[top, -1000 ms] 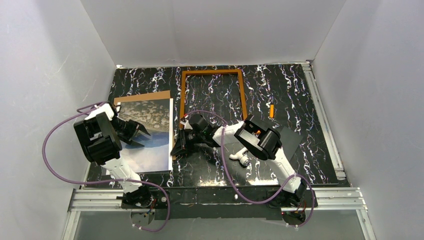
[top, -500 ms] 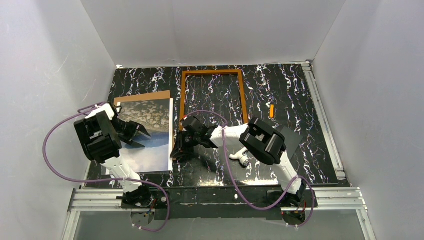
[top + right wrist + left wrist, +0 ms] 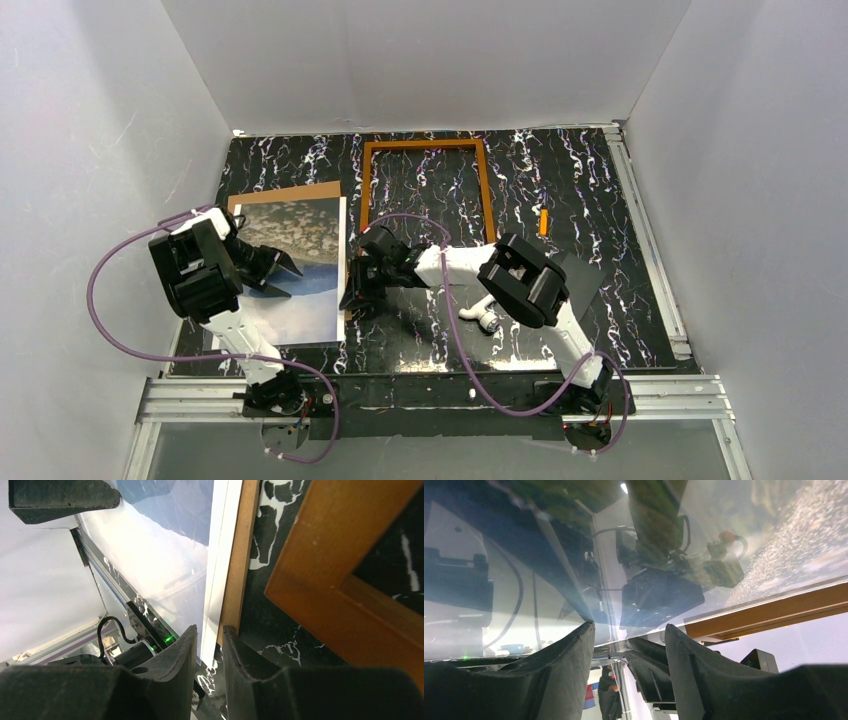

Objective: Take the photo out of the frame

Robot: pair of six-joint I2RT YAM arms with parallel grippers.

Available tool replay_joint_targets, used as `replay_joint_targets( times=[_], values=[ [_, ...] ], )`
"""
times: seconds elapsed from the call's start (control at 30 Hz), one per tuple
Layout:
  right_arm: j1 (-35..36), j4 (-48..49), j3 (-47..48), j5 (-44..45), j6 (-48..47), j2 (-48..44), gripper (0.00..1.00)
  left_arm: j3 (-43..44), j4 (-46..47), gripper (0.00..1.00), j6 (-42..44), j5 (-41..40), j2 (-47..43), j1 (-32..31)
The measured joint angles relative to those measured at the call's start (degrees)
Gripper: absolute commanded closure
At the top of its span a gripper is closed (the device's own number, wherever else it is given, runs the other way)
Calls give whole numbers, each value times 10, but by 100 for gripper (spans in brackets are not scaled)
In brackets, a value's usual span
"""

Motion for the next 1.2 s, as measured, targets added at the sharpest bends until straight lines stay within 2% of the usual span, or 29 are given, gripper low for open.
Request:
replay_joint_targets(
  times=[0.1, 0.17, 0.37, 0.5, 0.67, 0.8, 1.2],
  values=[
    [-2, -2, 0, -2, -1, 0, 57, 0, -1, 48, -1, 0, 3, 0],
    [-2, 4, -9, 0, -6, -8, 53, 0, -2, 48, -1, 0, 3, 0],
    [6, 0, -107, 7, -22, -81, 53, 0, -5, 43, 1, 4, 3, 0],
    [16, 29, -134, -6, -2, -90, 53, -1, -3, 40, 9, 9, -11, -5],
    [32, 66, -136, -21, 25, -85, 53, -30, 0, 41, 15, 11, -95, -9],
    [41, 91, -137, -21, 47, -77, 56, -64, -6, 44, 12, 0, -158, -10],
    [50, 99, -110, -3, 74, -45, 53, -96, -9, 46, 2, -30, -83, -10]
  ],
)
